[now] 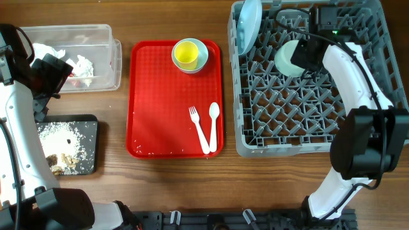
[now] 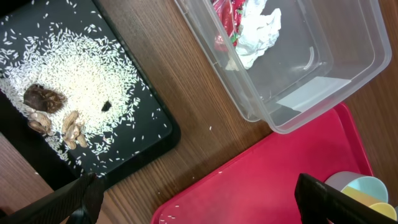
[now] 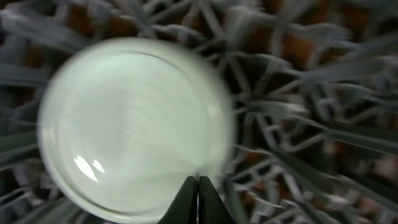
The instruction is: Sort waste into correct bins and load items into the dishwasher rack
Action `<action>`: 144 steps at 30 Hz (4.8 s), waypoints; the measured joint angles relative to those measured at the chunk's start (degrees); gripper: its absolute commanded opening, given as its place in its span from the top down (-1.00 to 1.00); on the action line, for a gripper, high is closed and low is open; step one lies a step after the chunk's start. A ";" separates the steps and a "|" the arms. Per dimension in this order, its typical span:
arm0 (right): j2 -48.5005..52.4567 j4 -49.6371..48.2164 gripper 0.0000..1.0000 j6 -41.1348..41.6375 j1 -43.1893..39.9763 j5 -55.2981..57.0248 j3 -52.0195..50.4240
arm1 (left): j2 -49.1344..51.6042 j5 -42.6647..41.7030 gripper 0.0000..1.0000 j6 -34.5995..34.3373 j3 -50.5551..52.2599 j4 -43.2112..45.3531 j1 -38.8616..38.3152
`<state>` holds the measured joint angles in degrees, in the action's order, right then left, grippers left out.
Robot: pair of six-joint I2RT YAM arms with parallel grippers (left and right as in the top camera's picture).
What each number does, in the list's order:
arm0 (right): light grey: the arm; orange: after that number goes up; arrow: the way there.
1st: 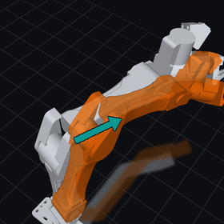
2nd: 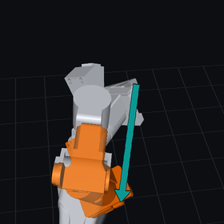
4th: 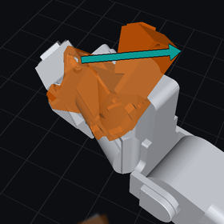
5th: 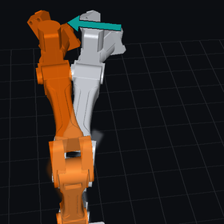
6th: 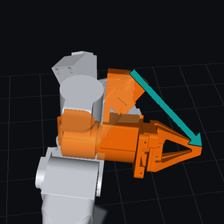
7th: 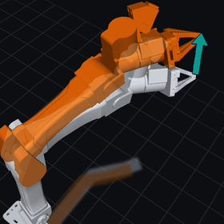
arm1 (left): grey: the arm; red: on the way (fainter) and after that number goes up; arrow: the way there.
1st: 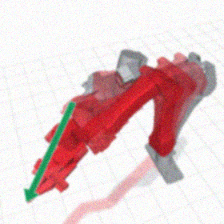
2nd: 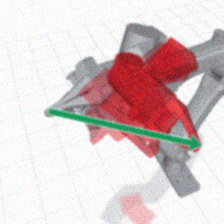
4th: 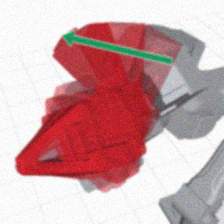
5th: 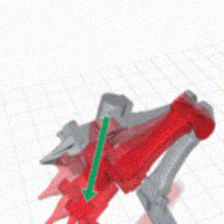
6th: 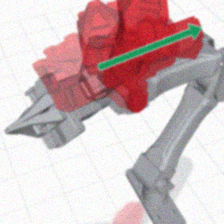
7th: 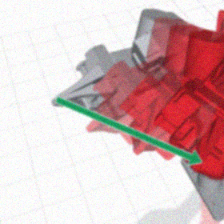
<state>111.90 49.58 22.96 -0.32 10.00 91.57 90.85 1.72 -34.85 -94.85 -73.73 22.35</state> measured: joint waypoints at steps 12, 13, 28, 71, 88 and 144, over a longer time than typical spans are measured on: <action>-12.94 3.06 -0.07 -8.33 8.98 -18.36 2.05 | 0.00 -0.02 -1.00 0.02 0.00 -0.02 0.00; -13.84 3.17 -0.06 -8.63 10.95 -20.57 2.40 | 0.00 -0.02 -1.00 0.02 0.00 -0.02 0.00; -1.92 9.94 0.21 3.21 40.59 -18.84 -2.36 | 0.00 0.00 -1.00 0.00 0.00 -0.02 0.00; 7.02 14.67 0.91 4.07 35.01 -12.50 8.37 | 0.00 -0.02 -1.00 0.00 0.00 0.00 0.00; -1.51 18.36 0.70 -14.56 14.71 -20.81 13.57 | 0.00 0.00 -1.00 0.02 0.00 0.00 0.00; 3.63 10.21 0.89 0.09 38.84 -4.76 6.86 | 0.00 0.00 -1.00 0.02 0.00 0.00 0.00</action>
<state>115.52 59.79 23.05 38.52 5.23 98.43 90.85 1.72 -34.83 -94.85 -73.73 22.35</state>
